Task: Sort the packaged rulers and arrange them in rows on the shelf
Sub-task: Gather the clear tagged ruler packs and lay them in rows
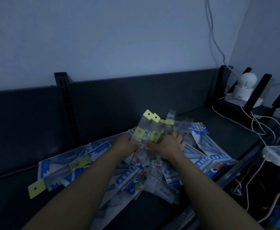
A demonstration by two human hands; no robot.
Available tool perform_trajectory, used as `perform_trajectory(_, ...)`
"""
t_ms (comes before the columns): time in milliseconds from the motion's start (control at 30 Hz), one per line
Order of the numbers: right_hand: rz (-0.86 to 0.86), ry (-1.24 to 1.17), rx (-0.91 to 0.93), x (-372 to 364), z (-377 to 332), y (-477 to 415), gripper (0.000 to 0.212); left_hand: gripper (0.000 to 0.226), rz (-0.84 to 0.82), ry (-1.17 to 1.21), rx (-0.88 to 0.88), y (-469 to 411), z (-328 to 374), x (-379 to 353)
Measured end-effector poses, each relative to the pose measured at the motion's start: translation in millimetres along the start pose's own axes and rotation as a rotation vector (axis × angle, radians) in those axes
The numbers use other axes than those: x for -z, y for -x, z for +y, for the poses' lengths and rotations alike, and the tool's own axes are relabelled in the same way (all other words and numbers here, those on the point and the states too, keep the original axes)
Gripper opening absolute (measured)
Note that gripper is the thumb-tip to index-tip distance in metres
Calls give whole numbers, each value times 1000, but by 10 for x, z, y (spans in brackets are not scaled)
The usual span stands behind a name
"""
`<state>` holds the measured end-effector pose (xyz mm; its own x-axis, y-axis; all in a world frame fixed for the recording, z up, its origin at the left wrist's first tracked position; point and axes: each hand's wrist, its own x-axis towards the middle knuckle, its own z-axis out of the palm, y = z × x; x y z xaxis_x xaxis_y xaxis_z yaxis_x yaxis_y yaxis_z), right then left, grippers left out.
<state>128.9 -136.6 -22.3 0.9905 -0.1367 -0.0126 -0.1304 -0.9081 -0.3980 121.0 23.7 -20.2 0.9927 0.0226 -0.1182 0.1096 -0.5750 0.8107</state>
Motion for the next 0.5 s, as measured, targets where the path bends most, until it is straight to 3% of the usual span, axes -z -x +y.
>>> perform_trajectory(100, -14, 13, 14, -29, -76, 7, 79, 6, -5, 26, 1, 21, 4, 18)
perform_trajectory(200, -18, -61, -5, 22, -106, 3, 61, 6, 5, 42, -25, 58, 20, 47)
perform_trajectory(267, 37, -208, -21, 108, -82, 13, 43, 11, 37, 75, -54, 72, 38, 84)
perform_trajectory(367, 94, -515, -9, 246, -60, 107, 50, 13, 88, 126, -93, 148, 86, 198)
perform_trajectory(500, 109, -805, -13, 279, -109, 267, 34, 10, 130, 239, -126, 332, 96, 311)
